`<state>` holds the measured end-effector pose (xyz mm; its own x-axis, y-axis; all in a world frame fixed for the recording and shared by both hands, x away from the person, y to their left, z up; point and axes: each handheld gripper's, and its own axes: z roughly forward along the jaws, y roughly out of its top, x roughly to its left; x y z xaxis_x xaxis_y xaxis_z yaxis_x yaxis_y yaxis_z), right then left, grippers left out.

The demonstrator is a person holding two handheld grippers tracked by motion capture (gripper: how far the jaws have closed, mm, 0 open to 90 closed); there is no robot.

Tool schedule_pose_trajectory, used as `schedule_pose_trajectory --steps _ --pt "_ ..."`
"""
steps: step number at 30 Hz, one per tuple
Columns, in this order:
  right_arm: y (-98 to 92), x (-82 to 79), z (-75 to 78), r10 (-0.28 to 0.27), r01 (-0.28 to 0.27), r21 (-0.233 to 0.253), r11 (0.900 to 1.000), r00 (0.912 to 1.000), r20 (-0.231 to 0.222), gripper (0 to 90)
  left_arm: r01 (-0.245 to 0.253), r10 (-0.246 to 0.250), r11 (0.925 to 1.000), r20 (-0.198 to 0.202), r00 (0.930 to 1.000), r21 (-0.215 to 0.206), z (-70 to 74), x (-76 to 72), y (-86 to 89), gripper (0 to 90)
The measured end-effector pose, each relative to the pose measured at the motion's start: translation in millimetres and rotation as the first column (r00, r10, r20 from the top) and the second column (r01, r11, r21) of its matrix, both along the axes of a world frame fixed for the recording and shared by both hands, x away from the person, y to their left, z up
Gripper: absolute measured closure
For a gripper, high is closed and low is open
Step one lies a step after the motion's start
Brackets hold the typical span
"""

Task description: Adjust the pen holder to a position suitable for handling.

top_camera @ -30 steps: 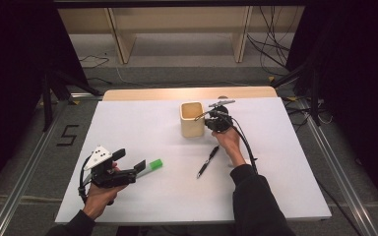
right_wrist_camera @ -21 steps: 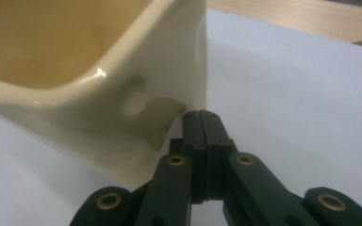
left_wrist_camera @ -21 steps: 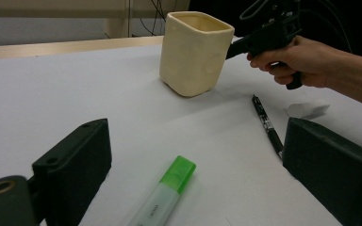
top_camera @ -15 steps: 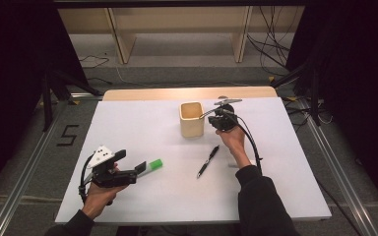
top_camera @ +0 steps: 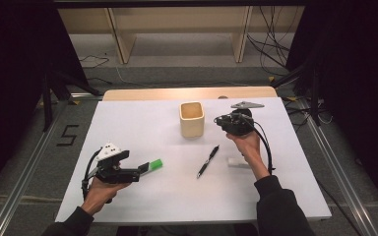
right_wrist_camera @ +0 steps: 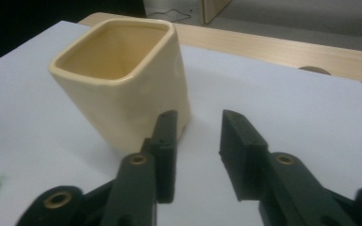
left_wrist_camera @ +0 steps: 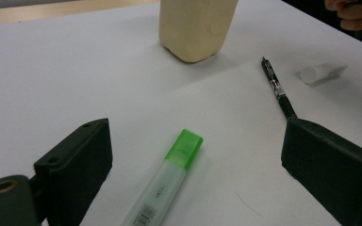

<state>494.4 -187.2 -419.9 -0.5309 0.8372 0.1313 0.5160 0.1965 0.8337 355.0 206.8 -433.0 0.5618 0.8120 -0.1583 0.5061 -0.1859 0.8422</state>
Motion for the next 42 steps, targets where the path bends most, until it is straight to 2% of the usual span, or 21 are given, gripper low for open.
schedule_pose_trajectory --steps 4,5,8,14,19,25,29,33,38,39,40,41,42 --pt "-0.9 -11.3 2.3 0.025 -0.025 0.017 1.0 0.9996 0.012 56.2 0.025 -0.024 0.9984 -0.024 0.9994 0.051 0.6 4.4 -2.2 9.0" --pt "-0.7 -16.1 2.7 0.038 -0.038 0.023 0.999 0.9993 0.005 49.9 0.03 -0.028 0.9975 -0.033 0.9991 0.063 0.8 5.8 -3.0 9.1" --pt "-0.4 -21.1 4.2 0.052 -0.052 0.023 0.998 0.9986 0.013 47.8 0.046 -0.042 0.9937 -0.048 0.998 0.102 0.9 8.8 -5.5 9.2" --pt "-1.5 -36.5 8.7 0.076 -0.077 0.039 0.996 0.9966 0.033 39.1 0.068 -0.058 0.9859 -0.072 0.9957 0.153 0.2 14.0 -10.0 9.4" --pt "-1.7 -47.6 7.7 0.09 -0.092 0.042 0.995 0.9949 0.044 36.0 0.073 -0.057 0.9817 -0.093 0.994 0.176 1.0 18.7 -11.2 9.8" --pt "-1.8 -61.8 8.6 0.119 -0.122 0.052 0.991 0.9913 0.057 32.6 0.093 -0.066 0.9685 -0.121 0.9905 0.231 3.9 25.3 -10.5 10.7" --pt "-2.3 -70.0 8.4 0.131 -0.135 0.059 0.989 0.9889 0.069 31.6 0.112 -0.075 0.9569 -0.146 0.9865 0.268 4.5 29.6 -10.6 11.4" --pt "-3.2 -76.3 7.0 0.139 -0.144 0.067 0.987 0.9878 0.071 31.0 0.13 -0.077 0.9408 -0.175 0.9814 0.313 1.4 33.8 -13.3 12.7" --pt "-3.7 -84.2 4.8 0.156 -0.161 0.072 0.984 0.9853 0.07 29.0 0.173 -0.091 0.9092 -0.226 0.9699 0.379 -4.2 39.2 -16.8 14.0" --pt "-3.8 -85.8 4.6 0.159 -0.164 0.075 0.984 0.9847 0.071 28.7 0.173 -0.089 0.9069 -0.228 0.9696 0.384 -5.3 39.7 -17.8 14.1" --pt "-3.9 -87.3 4.4 0.159 -0.164 0.076 0.983 0.9846 0.072 28.4 0.182 -0.094 0.9003 -0.234 0.9678 0.395 -5.7 40.3 -18.2 14.3" --pt "-4.2 -88.7 4.1 0.16 -0.165 0.079 0.983 0.9843 0.075 28.1 0.183 -0.092 0.8988 -0.236 0.9674 0.398 -6.7 41.0 -19.2 14.9" --pt "-4.4 -90.0 3.8 0.16 -0.166 0.083 0.983 0.9844 0.072 27.6 0.193 -0.097 0.8944 -0.248 0.964 0.403 -7.5 42.0 -19.9 15.1"
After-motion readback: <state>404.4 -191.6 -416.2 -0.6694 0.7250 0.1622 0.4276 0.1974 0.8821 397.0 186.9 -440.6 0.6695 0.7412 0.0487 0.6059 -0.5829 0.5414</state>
